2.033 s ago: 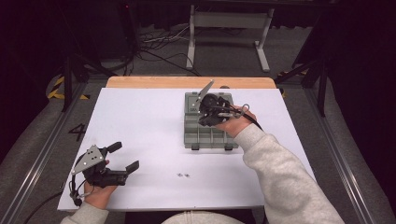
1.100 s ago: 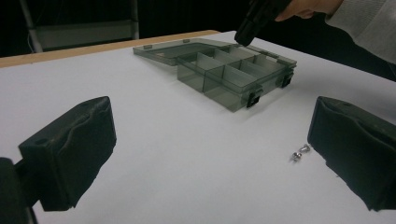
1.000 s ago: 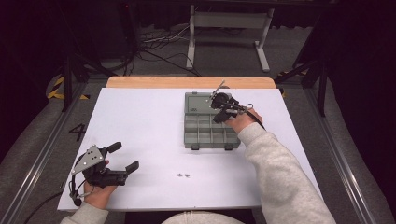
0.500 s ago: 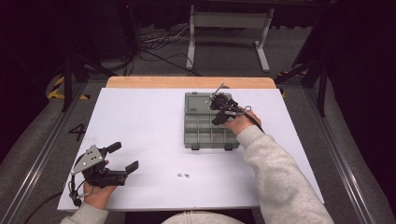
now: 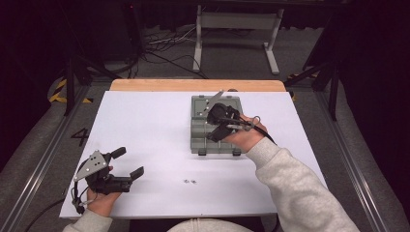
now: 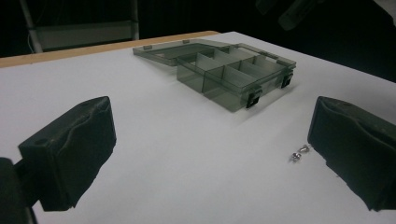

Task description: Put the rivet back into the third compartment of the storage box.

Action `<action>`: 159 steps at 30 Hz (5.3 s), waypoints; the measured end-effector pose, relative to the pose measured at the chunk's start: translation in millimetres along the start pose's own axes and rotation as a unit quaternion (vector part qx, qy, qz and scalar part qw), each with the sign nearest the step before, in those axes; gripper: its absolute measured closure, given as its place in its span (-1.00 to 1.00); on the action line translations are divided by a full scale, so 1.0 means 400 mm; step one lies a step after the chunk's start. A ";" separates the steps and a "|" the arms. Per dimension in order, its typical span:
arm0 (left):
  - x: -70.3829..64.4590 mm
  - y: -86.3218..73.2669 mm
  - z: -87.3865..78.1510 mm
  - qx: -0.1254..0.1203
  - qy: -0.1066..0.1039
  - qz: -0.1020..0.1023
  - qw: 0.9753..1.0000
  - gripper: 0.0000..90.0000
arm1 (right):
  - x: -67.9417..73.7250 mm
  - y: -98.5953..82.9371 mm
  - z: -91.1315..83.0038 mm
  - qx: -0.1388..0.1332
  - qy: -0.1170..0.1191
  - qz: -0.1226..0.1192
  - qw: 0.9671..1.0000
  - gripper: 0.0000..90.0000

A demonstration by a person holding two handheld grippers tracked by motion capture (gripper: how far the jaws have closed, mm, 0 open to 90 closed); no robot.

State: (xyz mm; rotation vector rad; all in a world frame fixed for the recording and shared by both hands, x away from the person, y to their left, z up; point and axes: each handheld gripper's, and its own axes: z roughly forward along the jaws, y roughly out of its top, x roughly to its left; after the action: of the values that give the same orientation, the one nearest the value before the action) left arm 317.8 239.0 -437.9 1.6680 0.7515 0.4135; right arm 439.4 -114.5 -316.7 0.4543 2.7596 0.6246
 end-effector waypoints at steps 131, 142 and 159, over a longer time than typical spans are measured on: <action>-0.003 0.001 0.002 0.007 -0.005 0.004 1.000 -0.95 | -0.199 -0.130 0.165 0.068 -0.015 0.145 0.987 0.68; -0.004 0.001 0.004 0.007 -0.006 0.004 1.000 -0.95 | -0.144 -0.080 0.096 0.015 -0.012 0.111 0.994 -0.48; -0.004 0.002 0.001 0.005 -0.006 0.003 1.000 -0.95 | 0.074 0.021 0.013 -0.039 0.026 -0.007 0.999 -0.58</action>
State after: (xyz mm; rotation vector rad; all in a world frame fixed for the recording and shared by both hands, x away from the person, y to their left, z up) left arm 317.1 237.5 -437.0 1.6819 0.7400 0.4036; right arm 416.0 -94.6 -323.2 0.4073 2.7725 0.7471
